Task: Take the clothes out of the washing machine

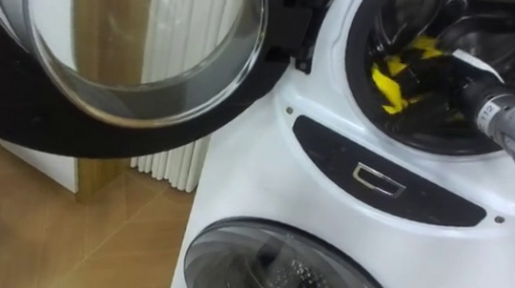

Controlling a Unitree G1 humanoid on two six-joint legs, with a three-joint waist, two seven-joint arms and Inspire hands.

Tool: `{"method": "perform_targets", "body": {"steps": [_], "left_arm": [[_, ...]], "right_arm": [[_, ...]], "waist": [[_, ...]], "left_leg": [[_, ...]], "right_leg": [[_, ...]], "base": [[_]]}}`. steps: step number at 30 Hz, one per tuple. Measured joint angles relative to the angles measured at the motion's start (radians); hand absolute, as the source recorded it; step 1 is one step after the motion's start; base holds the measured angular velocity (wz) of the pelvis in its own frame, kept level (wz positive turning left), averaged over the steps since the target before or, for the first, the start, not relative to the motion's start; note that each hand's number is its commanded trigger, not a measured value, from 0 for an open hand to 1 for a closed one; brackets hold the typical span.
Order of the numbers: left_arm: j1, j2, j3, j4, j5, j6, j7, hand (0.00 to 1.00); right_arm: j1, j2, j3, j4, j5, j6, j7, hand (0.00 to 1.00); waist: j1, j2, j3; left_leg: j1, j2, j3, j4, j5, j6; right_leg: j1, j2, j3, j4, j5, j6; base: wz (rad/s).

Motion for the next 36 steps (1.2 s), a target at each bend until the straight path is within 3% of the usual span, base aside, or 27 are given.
{"method": "perform_targets", "body": {"steps": [11, 13, 16, 22, 25, 31, 36], "left_arm": [[-0.038, 0.008, -0.015, -0.001, -0.002, -0.016, 0.018, 0.0], [-0.04, 0.011, -0.04, -0.001, -0.001, -0.027, 0.029, 0.0], [-0.039, 0.011, -0.04, -0.001, -0.002, -0.035, 0.03, 0.0], [-0.023, 0.006, -0.037, 0.0, 0.0, -0.063, 0.043, 0.0], [-0.022, 0.004, -0.037, 0.001, -0.009, -0.071, 0.051, 0.0], [-0.005, 0.003, -0.038, 0.005, -0.046, -0.106, 0.073, 0.0], [0.003, -0.026, -0.038, 0.032, -0.1, -0.113, 0.101, 0.0]], "right_arm": [[0.001, -0.005, 0.003, -0.005, 0.022, -0.034, 0.043, 1.0], [0.005, -0.005, 0.003, -0.044, 0.022, -0.038, 0.038, 1.0], [0.016, -0.005, 0.003, -0.091, 0.024, -0.041, 0.034, 1.0], [0.083, -0.008, 0.001, -0.286, -0.017, -0.037, 0.005, 1.0], [0.152, -0.011, -0.002, -0.425, -0.048, -0.029, -0.029, 1.0], [0.279, -0.012, -0.029, -0.679, -0.046, -0.018, -0.117, 1.0], [0.435, 0.007, -0.059, -0.986, 0.019, -0.009, -0.176, 1.0]], "waist": [[0.002, 0.009, 0.0011], [-0.002, 0.018, 0.0053], [-0.006, 0.028, 0.005], [-0.01, 0.034, -0.0018], [-0.012, 0.036, -0.0053], [-0.032, 0.043, -0.003], [-0.039, 0.076, 0.0064]], "left_leg": [[-0.001, 0.003, 0.01, 0.0, 0.002, -0.003], [-0.003, 0.004, 0.012, 0.0, 0.002, -0.003], [-0.004, 0.006, 0.022, -0.004, 0.002, -0.003], [-0.002, 0.016, 0.057, -0.014, 0.003, -0.004], [-0.001, 0.019, 0.067, -0.016, 0.003, -0.004], [0.016, 0.024, 0.084, -0.025, 0.003, -0.004], [0.029, 0.031, 0.128, -0.04, 0.003, -0.004]], "right_leg": [[-0.007, 0.006, 0.007, -0.001, 0.006, -0.007], [-0.01, 0.006, 0.008, -0.001, 0.006, -0.007], [-0.016, 0.008, 0.013, 0.0, 0.008, -0.009], [-0.033, 0.021, 0.045, 0.0, 0.012, -0.013], [-0.036, 0.024, 0.056, -0.003, 0.011, -0.012], [-0.027, 0.032, 0.072, -0.017, 0.011, -0.012], [-0.031, 0.036, 0.105, -0.014, 0.012, -0.01]], "base": [[-0.04], [-0.04], [-0.09], [-0.17], [-0.13], [-0.07], [-0.21]]}}
